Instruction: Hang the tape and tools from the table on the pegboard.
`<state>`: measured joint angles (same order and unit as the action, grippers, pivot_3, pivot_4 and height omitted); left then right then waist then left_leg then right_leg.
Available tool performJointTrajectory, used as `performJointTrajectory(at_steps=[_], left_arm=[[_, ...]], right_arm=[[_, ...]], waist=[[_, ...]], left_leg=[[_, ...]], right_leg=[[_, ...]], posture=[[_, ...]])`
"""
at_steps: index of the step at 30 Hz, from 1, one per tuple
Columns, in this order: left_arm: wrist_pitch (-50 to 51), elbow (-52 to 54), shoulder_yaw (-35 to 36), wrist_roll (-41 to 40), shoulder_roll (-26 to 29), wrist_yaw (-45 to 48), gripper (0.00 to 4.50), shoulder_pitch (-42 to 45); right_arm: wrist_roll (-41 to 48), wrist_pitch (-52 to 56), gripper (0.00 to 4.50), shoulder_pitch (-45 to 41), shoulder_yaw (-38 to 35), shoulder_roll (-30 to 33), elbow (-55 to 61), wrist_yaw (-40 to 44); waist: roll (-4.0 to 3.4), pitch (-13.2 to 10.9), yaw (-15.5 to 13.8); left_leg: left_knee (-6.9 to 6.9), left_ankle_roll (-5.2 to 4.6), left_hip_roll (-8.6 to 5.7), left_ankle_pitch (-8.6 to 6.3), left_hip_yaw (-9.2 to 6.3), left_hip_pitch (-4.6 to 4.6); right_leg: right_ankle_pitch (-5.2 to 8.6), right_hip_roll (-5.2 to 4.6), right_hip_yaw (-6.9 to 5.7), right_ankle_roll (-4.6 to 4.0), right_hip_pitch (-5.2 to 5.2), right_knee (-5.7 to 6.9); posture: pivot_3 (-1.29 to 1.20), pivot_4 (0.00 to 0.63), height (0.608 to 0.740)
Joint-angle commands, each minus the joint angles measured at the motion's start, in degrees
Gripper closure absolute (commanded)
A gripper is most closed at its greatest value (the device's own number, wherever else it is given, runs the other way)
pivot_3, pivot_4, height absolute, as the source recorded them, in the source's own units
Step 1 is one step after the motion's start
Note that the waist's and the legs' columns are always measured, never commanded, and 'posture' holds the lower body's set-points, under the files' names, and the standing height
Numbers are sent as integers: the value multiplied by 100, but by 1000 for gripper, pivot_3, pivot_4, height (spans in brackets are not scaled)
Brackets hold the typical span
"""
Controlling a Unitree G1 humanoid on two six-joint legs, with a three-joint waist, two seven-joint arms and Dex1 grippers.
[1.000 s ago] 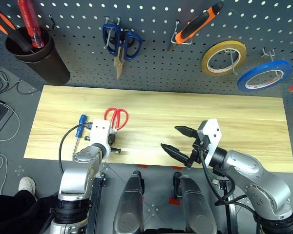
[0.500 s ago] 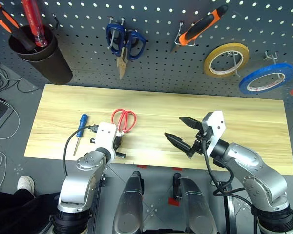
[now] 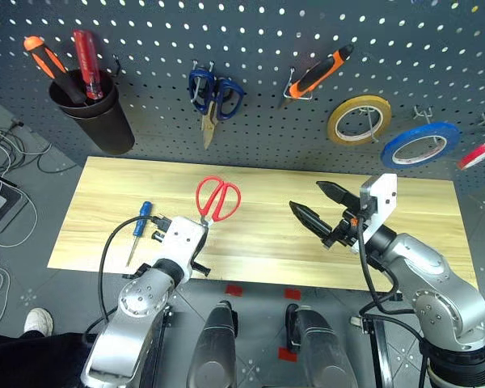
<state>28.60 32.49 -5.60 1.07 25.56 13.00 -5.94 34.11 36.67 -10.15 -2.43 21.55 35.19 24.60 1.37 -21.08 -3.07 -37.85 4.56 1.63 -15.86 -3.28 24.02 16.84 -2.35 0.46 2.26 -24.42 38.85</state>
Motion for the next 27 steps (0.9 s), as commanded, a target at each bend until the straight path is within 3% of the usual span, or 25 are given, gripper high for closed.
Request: performJointTrajectory(at_steps=[1, 11, 27], left_arm=[[-1140, 51, 2, 327, 25, -83, 4201, -285], [-2454, -14, 552, 648, -385, -566, 4201, -273], [-2513, -687, 568, 768, -834, -591, 4201, 1074]], right_arm=[[107, -150, 0, 30, -166, 0, 345, -68], [575, 7, 0, 58, -443, -86, 745, -471], [1696, 262, 0, -449, -750, 71, 825, -917]], waist=[[2, 72, 3], [7, 346, 26], [15, 616, 48]], left_leg=[[-1, 0, -2, 0, 0, 0], [-6, -7, -3, 1, 0, -9], [-15, -25, -5, -1, 0, -22]], right_leg=[[0, 0, 1, 0, 0, 0], [-5, 24, 1, -4, 10, 8], [-7, 31, -1, -8, 29, 14]], posture=[[115, 232, 740], [102, 201, 740], [79, 186, 740]])
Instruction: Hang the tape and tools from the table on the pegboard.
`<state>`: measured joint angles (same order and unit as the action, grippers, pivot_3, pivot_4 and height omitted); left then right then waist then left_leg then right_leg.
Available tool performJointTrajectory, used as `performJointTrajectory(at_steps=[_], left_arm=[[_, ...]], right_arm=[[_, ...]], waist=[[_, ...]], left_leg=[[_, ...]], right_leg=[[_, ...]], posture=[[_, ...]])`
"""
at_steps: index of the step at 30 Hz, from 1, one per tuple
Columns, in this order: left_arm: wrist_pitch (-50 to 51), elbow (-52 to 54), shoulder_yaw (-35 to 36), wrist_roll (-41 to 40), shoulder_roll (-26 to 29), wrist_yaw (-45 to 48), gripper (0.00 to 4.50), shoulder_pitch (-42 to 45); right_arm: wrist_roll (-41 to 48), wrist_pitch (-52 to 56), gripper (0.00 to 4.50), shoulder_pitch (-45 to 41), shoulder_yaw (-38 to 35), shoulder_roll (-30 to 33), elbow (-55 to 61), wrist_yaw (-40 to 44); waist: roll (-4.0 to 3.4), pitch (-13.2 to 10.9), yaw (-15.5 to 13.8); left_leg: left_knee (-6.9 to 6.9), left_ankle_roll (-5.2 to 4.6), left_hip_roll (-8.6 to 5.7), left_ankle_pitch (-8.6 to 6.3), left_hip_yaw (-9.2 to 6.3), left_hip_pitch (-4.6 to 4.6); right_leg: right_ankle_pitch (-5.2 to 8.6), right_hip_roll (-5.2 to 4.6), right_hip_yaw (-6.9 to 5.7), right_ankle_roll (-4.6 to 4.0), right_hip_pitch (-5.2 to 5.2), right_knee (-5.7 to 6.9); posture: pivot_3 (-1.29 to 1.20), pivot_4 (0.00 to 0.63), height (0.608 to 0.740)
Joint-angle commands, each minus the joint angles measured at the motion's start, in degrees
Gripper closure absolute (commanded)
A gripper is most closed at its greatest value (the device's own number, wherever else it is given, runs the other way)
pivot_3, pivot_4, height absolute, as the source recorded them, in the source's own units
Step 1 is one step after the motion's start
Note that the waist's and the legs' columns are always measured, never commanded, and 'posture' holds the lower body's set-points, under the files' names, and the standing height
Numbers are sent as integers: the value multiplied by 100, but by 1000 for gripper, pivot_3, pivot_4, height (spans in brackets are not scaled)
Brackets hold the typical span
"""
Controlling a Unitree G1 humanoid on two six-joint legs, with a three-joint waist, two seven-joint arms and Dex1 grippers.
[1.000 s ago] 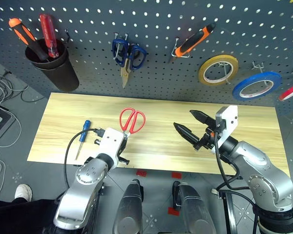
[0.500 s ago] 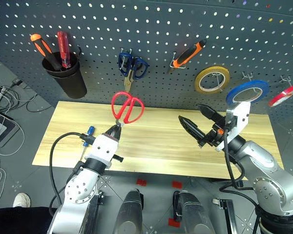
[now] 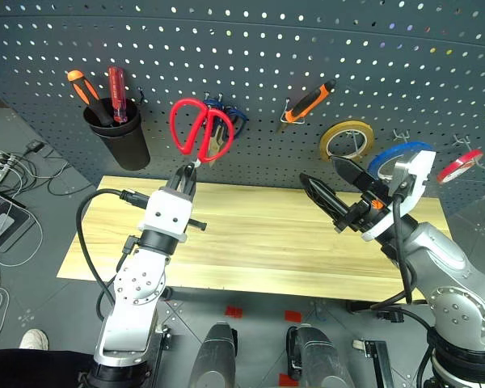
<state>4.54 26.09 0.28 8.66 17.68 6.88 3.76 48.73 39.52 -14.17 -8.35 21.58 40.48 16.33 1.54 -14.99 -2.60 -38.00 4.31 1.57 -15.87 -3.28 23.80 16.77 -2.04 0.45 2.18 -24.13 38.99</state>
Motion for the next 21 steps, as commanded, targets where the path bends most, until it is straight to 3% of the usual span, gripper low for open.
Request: performJointTrajectory(at_steps=[1, 21], left_arm=[[-116, -90, -21, -7, -55, 37, 4201, 126], [412, -810, -237, 14, -29, 442, 4201, 417]], right_arm=[[253, -26, 0, -46, -149, 82, 303, -119], [367, -29, 0, 129, 36, 259, 463, -348]], waist=[[-3, 15, 1], [-2, 44, 78]], left_leg=[[-1, 0, 0, 0, 0, 0], [-15, -14, -1, -4, 1, -2]], right_leg=[[0, 0, -1, 0, 0, 0], [-1, 0, 1, -1, 5, 9]], posture=[[79, 186, 740], [69, 217, 740]])
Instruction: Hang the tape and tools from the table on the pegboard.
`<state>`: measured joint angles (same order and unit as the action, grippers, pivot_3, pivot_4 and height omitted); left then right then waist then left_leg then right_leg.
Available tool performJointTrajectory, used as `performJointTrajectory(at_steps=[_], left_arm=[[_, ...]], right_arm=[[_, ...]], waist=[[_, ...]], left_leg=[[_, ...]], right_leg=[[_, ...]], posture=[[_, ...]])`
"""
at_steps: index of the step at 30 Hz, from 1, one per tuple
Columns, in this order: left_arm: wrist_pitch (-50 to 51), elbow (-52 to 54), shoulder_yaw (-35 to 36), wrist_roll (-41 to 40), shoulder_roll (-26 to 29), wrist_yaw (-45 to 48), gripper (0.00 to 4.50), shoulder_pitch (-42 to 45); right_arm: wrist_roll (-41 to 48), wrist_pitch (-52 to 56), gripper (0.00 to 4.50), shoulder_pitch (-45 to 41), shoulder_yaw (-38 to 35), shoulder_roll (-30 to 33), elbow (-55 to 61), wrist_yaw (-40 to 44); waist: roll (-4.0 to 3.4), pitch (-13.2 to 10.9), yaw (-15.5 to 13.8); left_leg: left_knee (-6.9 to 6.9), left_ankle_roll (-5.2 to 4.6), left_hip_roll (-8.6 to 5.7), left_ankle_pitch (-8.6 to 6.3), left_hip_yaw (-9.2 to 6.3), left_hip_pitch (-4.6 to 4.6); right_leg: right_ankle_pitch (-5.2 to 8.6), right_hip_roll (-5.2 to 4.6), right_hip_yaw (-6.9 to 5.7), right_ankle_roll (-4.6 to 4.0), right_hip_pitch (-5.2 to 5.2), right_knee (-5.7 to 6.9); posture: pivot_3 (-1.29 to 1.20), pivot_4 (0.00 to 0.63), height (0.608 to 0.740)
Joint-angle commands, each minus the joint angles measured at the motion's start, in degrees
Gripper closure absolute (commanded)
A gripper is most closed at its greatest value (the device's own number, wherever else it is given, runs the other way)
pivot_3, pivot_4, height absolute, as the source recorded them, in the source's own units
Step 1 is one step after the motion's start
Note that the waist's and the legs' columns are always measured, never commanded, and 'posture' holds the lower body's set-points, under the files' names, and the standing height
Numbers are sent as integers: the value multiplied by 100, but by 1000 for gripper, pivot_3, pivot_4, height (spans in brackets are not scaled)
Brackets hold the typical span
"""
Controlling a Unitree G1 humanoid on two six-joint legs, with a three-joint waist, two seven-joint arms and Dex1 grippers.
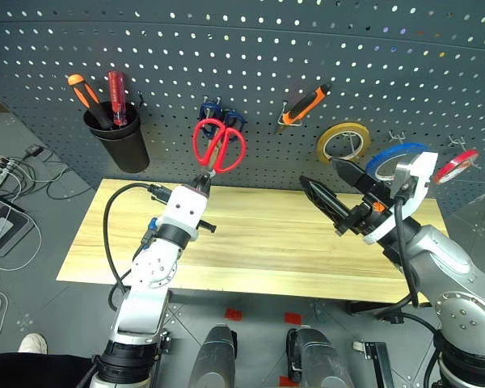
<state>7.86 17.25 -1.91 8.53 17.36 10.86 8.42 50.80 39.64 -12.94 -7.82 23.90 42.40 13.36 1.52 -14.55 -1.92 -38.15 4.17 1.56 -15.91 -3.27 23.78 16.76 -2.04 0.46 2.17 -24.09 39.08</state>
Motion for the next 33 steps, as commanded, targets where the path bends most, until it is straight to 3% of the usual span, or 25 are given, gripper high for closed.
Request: performJointTrajectory(at_steps=[1, 13, 14, 18, 23, 28, 33], left_arm=[[131, 94, 6, 5, -12, 34, 3851, -56], [595, 370, 180, 42, 57, -64, 140, -373], [686, 410, 198, 45, 51, -75, 12, -449], [1047, 569, 274, 45, 7, -104, 12, -730], [1679, 650, 512, -18, -39, -159, 12, -907], [2481, 657, 1002, -434, -38, -41, 12, -661], [3093, 366, 1407, -821, 155, 155, 12, -254]], right_arm=[[170, -36, 0, 27, -12, 28, 283, -53], [360, 11, 0, 124, 37, 41, 293, -47], [415, 34, 0, 149, 37, 59, 297, -43], [484, 104, 0, 225, 56, 159, 265, 23], [-188, 28, 0, 135, 547, 393, -86, 348], [-593, 22, 0, -66, 1039, 382, -279, 561], [-796, 270, 0, -208, 1367, 370, -221, 515]], waist=[[0, 0, 15], [1, -1, 44], [0, -1, 46], [1, -5, 46], [2, -39, 48], [0, -271, 44], [1, -510, 43]], left_leg=[[0, 0, 0, 0, 0, 0], [-3, -15, 0, -8, 0, -2], [-3, -17, 0, -9, 0, -2], [-4, -33, 0, -18, -1, -3], [-5, -43, 0, -23, 1, -12], [1, -58, 0, -32, 0, -86], [0, -59, 1, -33, -1, -87]], right_leg=[[0, 0, 1, 0, 0, 0], [0, 0, 3, 0, 1, 2], [0, 0, 3, 0, 1, 2], [0, 0, 4, 0, 3, 2], [0, 1, 10, -1, 9, 4], [3, 2, 14, -3, 83, -3], [3, 4, 19, -3, 82, -2]], posture=[[71, 218, 740], [93, 257, 740], [95, 261, 740], [105, 292, 740], [123, 338, 740], [144, 398, 740], [146, 439, 740]])
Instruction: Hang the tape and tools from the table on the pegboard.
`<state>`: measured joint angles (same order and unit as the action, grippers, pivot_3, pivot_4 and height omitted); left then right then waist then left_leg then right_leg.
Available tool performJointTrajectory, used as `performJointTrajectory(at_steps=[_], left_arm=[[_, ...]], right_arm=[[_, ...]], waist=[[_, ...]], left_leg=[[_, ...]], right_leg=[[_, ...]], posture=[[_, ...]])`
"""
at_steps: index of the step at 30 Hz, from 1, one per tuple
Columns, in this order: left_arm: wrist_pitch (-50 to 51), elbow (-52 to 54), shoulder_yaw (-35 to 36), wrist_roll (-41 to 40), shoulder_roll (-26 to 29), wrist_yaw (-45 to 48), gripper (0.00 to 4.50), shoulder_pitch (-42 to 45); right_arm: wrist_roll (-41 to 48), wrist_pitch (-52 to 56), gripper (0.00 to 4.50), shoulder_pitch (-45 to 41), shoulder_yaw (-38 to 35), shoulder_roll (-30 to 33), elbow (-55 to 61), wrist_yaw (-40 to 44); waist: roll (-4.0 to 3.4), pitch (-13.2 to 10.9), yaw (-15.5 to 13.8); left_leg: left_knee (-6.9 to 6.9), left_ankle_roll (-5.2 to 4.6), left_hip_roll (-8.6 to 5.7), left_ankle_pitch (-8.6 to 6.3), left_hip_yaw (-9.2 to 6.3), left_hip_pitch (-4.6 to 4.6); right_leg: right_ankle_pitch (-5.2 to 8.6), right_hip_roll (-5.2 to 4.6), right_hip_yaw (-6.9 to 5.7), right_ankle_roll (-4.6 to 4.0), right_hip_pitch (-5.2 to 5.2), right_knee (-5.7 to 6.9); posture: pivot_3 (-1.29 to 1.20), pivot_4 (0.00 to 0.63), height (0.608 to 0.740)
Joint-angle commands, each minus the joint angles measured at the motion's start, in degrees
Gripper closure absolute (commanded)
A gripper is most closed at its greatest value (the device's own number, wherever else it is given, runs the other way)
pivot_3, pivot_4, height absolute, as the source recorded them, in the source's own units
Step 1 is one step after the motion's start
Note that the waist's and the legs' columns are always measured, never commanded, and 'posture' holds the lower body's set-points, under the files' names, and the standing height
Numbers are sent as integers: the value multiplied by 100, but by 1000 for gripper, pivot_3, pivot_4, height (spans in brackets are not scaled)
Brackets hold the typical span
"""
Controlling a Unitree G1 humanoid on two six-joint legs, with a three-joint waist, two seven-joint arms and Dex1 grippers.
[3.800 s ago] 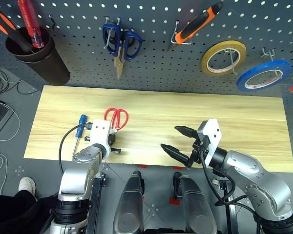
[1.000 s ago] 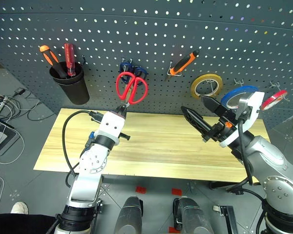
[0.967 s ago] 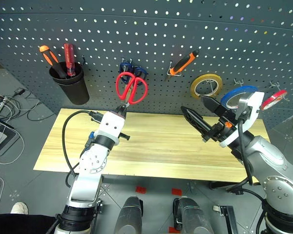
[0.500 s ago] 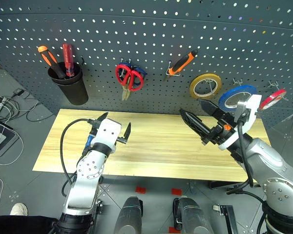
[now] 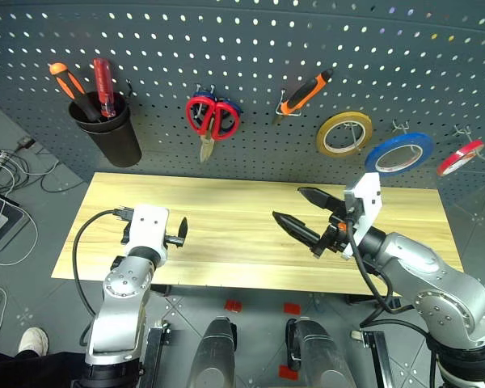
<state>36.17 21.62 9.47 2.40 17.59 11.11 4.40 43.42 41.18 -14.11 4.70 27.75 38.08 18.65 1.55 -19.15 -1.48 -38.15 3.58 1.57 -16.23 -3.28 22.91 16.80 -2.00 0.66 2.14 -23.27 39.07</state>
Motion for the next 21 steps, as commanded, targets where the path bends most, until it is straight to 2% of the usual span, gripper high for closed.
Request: performJointTrajectory(at_steps=[1, 8, 14, 21], left_arm=[[357, -110, 306, -266, 174, 166, 12, 212], [960, -568, 758, -775, 547, 446, 12, 552], [939, -1045, 1052, -1065, 893, 647, 12, 595], [642, -1823, 1074, -1200, 1327, 852, 12, 1004]], right_arm=[[-24, 189, 0, -130, 118, -27, 250, -45], [336, 792, 0, -364, -25, -119, 514, -359], [523, 1135, 0, -380, -144, -223, 654, -689], [761, 1385, 0, -404, -263, -300, 723, -933]], waist=[[-2, -96, 0], [-2, -460, 4], [-1, -641, 7], [-2, -752, 6]], left_leg=[[-2, 0, 0, 0, 0, 4], [-4, 1, 2, 0, -7, 5], [1, 2, 7, 1, -1, 15], [-6, 11, 6, 6, 6, 44]], right_leg=[[0, 0, -2, 0, -3, 2], [-1, -3, 11, 0, -17, 17], [0, -6, 21, 1, -44, 26], [0, -9, 28, 1, -92, 63]], posture=[[143, 459, 740], [117, 514, 740], [93, 543, 740], [92, 565, 740]])
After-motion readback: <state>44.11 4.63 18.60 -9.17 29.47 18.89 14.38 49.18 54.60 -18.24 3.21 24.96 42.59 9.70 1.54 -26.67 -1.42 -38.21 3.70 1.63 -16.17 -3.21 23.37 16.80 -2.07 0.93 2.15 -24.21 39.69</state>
